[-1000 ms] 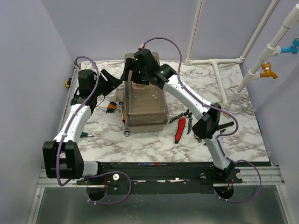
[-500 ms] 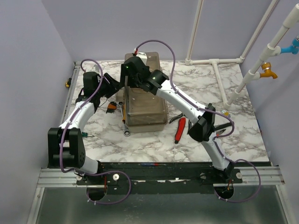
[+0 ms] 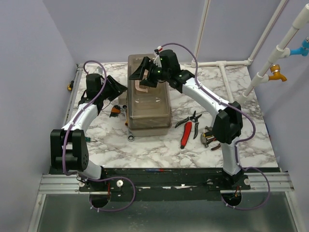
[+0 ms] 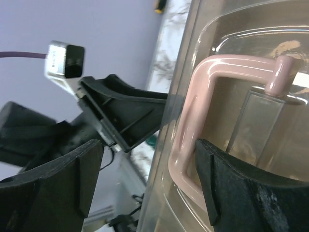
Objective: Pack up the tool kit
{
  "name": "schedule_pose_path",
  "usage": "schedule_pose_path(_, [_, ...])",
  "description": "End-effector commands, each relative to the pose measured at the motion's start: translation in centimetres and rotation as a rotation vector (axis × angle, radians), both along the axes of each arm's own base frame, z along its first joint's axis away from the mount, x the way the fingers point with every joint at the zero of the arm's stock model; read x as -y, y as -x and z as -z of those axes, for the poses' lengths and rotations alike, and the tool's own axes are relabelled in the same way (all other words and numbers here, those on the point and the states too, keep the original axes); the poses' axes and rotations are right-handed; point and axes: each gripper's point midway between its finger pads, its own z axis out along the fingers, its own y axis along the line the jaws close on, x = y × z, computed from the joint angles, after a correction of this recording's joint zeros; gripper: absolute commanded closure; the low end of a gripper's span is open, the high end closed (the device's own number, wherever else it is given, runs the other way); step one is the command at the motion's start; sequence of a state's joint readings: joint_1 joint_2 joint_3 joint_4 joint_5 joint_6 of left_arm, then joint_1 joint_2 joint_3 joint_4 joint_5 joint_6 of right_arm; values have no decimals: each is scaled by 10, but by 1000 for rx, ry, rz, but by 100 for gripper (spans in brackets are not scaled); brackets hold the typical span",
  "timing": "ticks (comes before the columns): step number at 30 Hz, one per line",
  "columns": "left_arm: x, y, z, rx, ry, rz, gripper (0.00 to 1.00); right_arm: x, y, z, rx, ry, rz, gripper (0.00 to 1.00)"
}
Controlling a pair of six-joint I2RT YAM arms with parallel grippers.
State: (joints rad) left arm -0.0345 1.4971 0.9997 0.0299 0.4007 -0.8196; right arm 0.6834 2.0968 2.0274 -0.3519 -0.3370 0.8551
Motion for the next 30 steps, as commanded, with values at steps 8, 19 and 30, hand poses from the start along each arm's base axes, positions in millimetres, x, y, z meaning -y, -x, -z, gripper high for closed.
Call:
schedule_pose_path(8, [42,9,-36,67,33,182,53,-35,75,-61,-44,-506,-488,21])
schedule_pose_path(19, [39,14,-44,72,-29,170,53,-4,78,-80,-23,-628,-518,25])
schedule_pose_path(30, [18,20,-112,127,-150,126,48,22,68,-65,-47,-649,-460,27])
